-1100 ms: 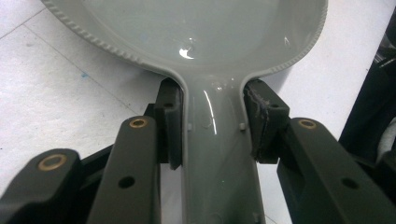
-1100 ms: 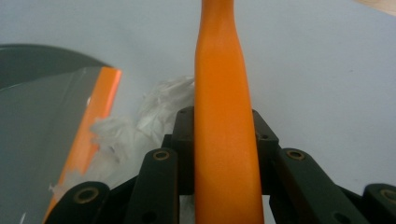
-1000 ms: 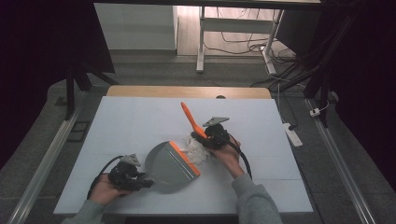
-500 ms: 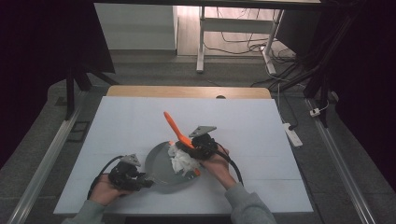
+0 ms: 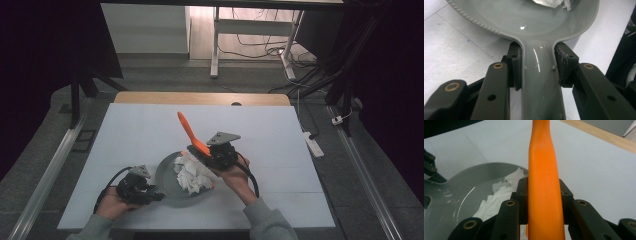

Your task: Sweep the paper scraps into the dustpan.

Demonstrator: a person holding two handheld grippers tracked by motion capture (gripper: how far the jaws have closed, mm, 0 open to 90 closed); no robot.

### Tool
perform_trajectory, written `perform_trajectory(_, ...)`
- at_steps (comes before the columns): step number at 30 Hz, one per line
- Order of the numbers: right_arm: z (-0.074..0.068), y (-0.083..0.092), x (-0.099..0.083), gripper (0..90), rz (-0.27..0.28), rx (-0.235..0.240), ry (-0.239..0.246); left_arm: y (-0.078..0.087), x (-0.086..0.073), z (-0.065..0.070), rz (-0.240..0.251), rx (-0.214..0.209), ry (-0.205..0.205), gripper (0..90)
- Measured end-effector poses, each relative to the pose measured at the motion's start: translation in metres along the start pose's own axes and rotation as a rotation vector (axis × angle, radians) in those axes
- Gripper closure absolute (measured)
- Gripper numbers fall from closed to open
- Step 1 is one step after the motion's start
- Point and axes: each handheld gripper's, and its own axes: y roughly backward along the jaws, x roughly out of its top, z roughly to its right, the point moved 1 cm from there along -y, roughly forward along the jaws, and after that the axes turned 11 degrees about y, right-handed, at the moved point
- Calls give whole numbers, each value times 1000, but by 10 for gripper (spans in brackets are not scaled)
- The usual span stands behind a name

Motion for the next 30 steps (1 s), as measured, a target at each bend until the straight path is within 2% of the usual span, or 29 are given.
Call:
perform_trajectory(6,18,9,-3,704,13,-41,-29,0,0,0,0,-1,0,615)
perform_trajectory(11,30,6,-9,703,-28,-71,-48,0,0,0,0,0,-1,615)
perform_trajectory(21,52,-25,-22,704,-114,-109,-97,0,0,0,0,-2,-1,615)
perform_trajectory(24,53,-33,-23,703,-125,-106,-104,0,0,0,0,-2,-1,615)
perform_trajectory(30,50,-47,-21,704,-163,-91,-84,0,0,0,0,-2,-1,615)
